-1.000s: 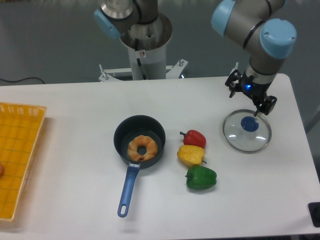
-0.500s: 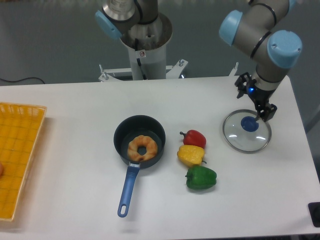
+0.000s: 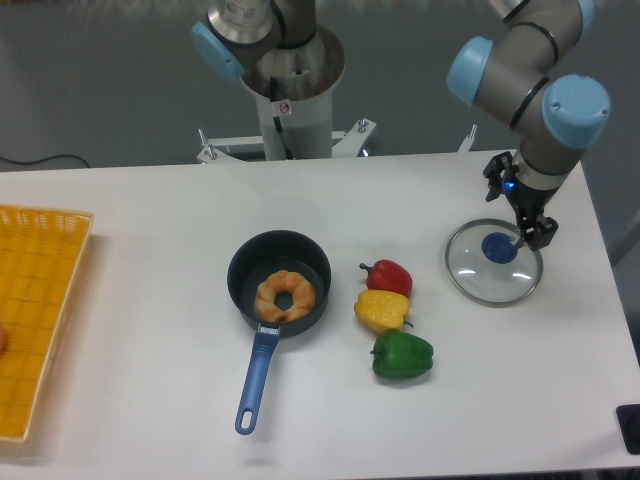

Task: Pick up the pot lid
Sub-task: 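Lower the open gripper toward the blue knob of the glass lid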

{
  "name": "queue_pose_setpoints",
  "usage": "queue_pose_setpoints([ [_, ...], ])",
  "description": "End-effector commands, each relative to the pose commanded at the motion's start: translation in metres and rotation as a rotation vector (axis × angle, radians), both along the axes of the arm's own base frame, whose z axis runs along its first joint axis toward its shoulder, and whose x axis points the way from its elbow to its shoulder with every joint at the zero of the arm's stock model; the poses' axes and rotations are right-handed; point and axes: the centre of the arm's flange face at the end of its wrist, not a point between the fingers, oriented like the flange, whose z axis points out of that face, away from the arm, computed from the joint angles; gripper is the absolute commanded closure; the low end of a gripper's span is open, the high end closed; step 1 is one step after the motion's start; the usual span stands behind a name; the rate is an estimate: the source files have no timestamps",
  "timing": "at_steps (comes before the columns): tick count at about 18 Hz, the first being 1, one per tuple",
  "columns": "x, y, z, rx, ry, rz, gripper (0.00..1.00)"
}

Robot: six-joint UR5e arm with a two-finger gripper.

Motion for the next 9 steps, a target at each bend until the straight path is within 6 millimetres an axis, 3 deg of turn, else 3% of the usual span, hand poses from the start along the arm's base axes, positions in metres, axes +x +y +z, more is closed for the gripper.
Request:
queue_pose_setpoints([
  [9,-0.011,0.006,-0.011,0.009,0.037,-0.011,0.0],
])
